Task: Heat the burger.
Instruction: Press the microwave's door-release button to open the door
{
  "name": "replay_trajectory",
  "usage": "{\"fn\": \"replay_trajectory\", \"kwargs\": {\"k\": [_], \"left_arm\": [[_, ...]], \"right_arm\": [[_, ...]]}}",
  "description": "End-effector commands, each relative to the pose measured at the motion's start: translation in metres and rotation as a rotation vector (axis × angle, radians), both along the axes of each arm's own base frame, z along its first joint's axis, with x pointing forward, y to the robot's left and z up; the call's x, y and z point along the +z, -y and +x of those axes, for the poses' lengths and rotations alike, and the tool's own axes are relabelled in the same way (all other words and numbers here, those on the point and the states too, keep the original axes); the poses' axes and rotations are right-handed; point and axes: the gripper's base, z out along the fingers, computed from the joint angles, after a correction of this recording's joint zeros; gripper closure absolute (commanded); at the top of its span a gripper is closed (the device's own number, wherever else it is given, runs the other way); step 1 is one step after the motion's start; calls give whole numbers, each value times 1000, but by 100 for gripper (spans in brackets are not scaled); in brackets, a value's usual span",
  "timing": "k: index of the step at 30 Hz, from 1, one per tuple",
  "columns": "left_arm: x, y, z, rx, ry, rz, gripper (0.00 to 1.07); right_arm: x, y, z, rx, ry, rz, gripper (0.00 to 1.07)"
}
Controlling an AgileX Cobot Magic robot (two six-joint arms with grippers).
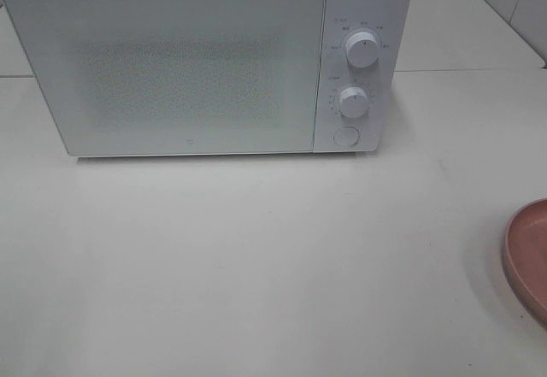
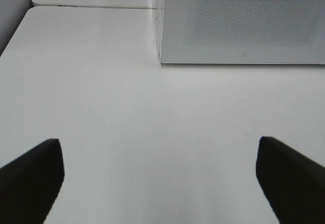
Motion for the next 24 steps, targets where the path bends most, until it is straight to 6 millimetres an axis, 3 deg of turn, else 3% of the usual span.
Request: {"fn": "replay_trajectory", "kwargs": {"k": [1, 16, 24], "left_arm": [[-2, 0, 1, 1, -5, -1, 9], [-2, 0, 1, 1, -5, -1, 9], [-2, 0, 1, 1, -5, -1, 9]], "right_arm": [[0, 0, -3, 7, 29, -4, 34], [4, 0, -2, 6, 40, -5, 34], [13, -2, 15, 11, 13, -8, 34]]}}
